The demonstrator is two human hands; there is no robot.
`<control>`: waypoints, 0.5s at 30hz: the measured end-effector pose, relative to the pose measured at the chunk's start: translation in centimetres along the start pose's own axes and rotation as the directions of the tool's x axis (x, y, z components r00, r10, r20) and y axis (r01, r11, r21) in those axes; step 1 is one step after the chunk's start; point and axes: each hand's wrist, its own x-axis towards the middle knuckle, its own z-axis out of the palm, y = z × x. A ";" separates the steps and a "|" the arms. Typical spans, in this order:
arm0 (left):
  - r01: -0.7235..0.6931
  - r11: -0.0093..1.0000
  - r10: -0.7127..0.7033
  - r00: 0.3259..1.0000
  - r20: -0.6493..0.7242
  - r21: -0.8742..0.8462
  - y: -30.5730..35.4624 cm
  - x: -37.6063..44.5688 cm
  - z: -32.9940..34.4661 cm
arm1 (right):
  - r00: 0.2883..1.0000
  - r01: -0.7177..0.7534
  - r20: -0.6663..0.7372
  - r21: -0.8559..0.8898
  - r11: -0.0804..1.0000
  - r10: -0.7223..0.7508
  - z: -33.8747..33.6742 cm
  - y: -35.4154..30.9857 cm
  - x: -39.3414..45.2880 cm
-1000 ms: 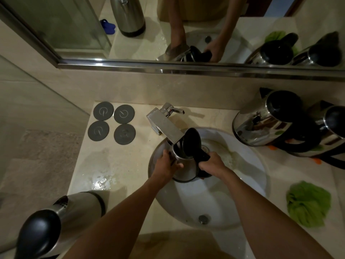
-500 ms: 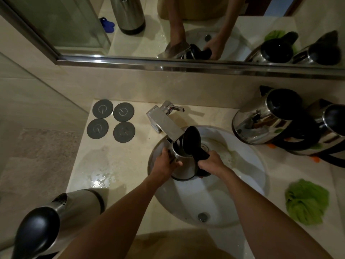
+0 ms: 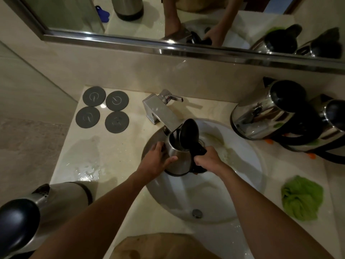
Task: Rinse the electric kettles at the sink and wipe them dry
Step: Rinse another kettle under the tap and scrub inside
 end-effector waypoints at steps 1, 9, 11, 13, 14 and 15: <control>-0.018 1.000 0.018 1.000 0.003 0.024 -0.3 0.0 0.0 | 1.000 0.001 -0.008 -0.006 1.000 -0.001 0.0 0.0 -0.2; -0.167 0.974 0.167 0.986 0.011 0.155 -2.6 0.2 0.3 | 1.000 0.031 0.001 -0.053 0.998 -0.031 0.0 0.2 -0.4; -0.179 0.969 0.182 0.983 -0.003 0.172 -2.8 0.2 0.6 | 0.999 0.038 0.003 -0.040 0.998 -0.038 -0.1 0.0 -0.8; -0.182 0.963 0.187 0.982 -0.011 0.198 -2.9 0.1 0.8 | 0.999 0.043 0.009 -0.032 0.999 -0.042 -0.1 -0.1 -1.1; -0.185 0.958 0.192 0.981 -0.014 0.221 -3.0 0.1 1.0 | 0.999 0.044 0.010 -0.029 0.999 -0.044 -0.1 -0.2 -1.2; -0.187 0.951 0.197 0.980 -0.017 0.247 -3.1 0.1 1.0 | 0.999 0.047 0.008 -0.024 0.999 -0.047 -0.1 -0.2 -1.1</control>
